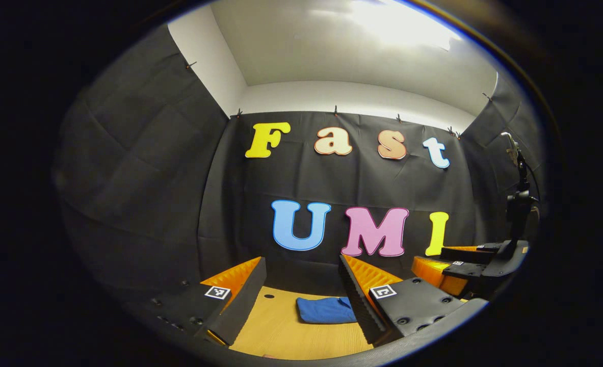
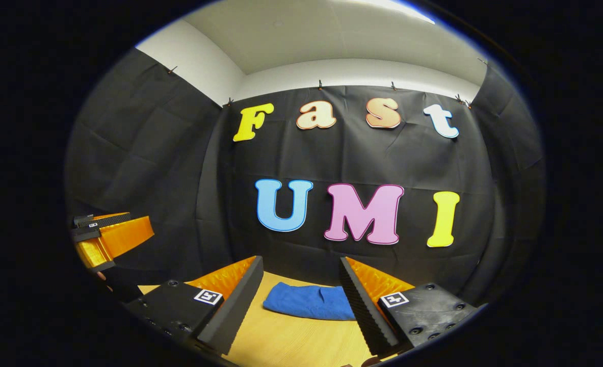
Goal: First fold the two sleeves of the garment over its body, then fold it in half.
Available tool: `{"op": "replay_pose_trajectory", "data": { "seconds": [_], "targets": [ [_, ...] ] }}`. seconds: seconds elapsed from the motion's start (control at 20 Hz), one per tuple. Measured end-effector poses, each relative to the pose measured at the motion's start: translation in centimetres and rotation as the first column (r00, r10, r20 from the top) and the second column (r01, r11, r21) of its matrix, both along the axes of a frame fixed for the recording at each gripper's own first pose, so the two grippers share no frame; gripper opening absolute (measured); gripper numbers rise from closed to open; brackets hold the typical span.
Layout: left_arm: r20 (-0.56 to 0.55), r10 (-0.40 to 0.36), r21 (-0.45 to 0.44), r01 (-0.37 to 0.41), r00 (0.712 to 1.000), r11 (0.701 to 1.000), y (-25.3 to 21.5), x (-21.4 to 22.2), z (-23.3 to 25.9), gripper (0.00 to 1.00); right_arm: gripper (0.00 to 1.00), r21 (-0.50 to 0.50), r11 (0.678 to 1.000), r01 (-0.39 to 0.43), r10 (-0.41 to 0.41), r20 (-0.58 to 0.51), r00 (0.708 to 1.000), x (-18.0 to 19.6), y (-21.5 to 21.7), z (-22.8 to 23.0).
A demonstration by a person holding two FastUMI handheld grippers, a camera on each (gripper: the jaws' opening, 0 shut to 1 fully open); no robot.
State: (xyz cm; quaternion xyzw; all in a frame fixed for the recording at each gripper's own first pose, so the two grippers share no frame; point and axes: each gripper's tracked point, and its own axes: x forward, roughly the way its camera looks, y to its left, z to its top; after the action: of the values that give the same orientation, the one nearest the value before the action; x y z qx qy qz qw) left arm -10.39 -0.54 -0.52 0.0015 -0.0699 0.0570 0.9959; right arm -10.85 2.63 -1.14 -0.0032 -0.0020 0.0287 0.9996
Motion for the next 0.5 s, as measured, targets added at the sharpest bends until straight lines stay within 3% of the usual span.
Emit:
{"op": "replay_pose_trajectory", "data": {
  "seconds": [0.5],
  "targets": [
    [-0.016, -0.002, 0.006, 0.002, 1.0, 1.0, 0.0, -0.5, -0.7, 0.82, 0.96, 0.003, 0.999, 0.04, -0.04, -0.012, 0.999, -0.6, -1.2, -0.8]
  ]
}}
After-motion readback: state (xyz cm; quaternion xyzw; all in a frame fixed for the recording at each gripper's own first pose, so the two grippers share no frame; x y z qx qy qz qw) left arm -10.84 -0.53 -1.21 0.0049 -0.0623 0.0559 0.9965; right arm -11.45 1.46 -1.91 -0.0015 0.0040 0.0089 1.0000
